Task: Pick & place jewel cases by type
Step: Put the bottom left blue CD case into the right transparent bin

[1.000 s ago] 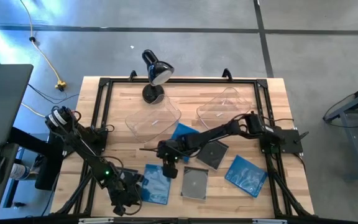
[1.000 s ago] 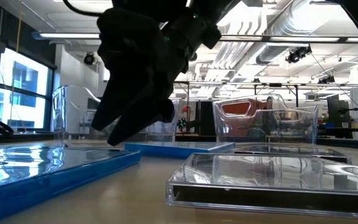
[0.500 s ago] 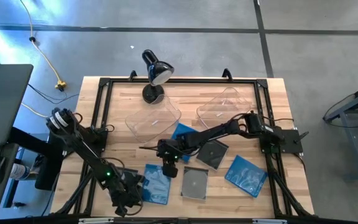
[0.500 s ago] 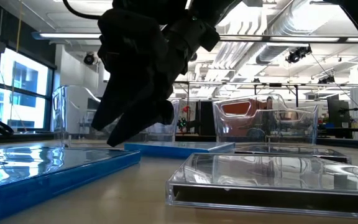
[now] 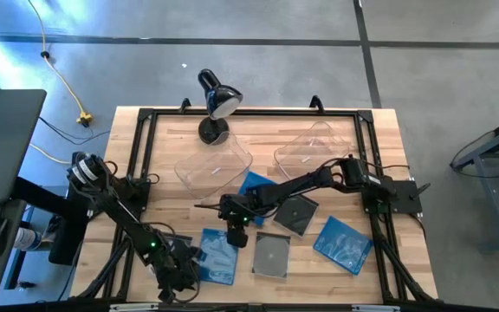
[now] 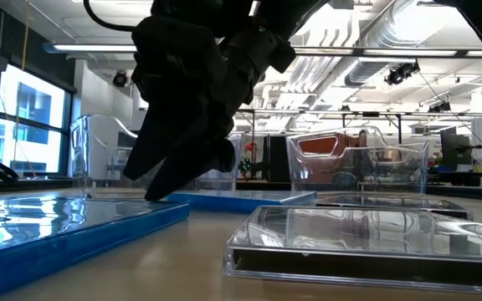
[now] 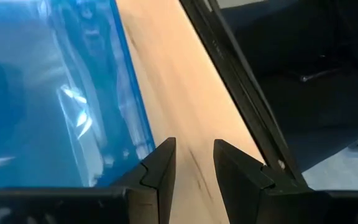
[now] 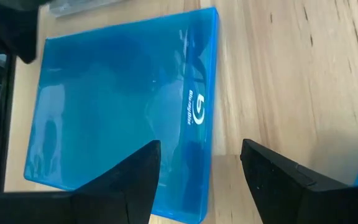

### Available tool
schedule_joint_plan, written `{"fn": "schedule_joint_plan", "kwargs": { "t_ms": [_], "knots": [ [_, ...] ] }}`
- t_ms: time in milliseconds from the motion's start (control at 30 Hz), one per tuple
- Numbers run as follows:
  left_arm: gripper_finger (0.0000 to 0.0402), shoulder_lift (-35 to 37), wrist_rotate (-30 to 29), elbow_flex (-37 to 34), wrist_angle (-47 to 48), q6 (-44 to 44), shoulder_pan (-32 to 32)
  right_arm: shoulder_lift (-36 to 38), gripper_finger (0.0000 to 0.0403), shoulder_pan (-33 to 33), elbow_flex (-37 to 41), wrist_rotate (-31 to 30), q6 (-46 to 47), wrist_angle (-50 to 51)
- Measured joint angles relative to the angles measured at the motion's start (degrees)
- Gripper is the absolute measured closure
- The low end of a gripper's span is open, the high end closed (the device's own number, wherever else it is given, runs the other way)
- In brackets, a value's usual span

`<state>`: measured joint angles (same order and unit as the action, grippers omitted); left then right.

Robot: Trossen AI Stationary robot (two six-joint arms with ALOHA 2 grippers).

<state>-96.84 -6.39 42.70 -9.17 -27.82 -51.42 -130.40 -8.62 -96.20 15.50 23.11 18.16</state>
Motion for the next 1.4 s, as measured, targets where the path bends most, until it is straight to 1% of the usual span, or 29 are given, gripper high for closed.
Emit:
{"fn": "schedule_joint_plan", "kwargs": {
  "t_ms": [133,333,467,633,767,833,1000,1400],
  "knots": [
    [0.0293,-0.67,1.16,0.00,0.44,-1.39,0.06,-0.04,0.0192,0.01,0.00,-0.09,1.04,0.02],
    [0.0293,-2.27,1.01,0.11,-0.60,-1.39,0.04,-1.29,0.0192,0.11,-0.02,0.16,1.42,-0.38],
    [0.0293,-2.32,-0.66,0.11,0.77,-1.11,0.04,-1.93,0.0192,0.22,-0.13,1.53,1.90,-0.58],
    [0.0293,-2.23,-1.90,0.20,2.63,-1.12,0.03,-2.00,0.0192,0.20,-0.13,1.68,1.97,-0.82],
    [0.0293,-2.23,-1.82,0.17,2.74,-0.98,0.75,-2.19,0.0192,0.24,-0.09,5.37,1.97,-2.96],
    [0.0293,-2.23,-1.37,0.17,3.33,-1.01,1.17,-2.24,0.0192,0.07,-0.09,5.89,1.94,-3.12],
    [0.0293,-2.24,-0.76,0.20,4.22,-0.96,2.16,-2.35,0.0192,0.07,0.11,9.52,2.05,-5.78],
    [0.0293,-2.31,-0.99,0.11,4.22,-1.00,2.19,-2.26,0.0192,0.05,0.11,10.30,1.06,-6.39]
  ]
}}
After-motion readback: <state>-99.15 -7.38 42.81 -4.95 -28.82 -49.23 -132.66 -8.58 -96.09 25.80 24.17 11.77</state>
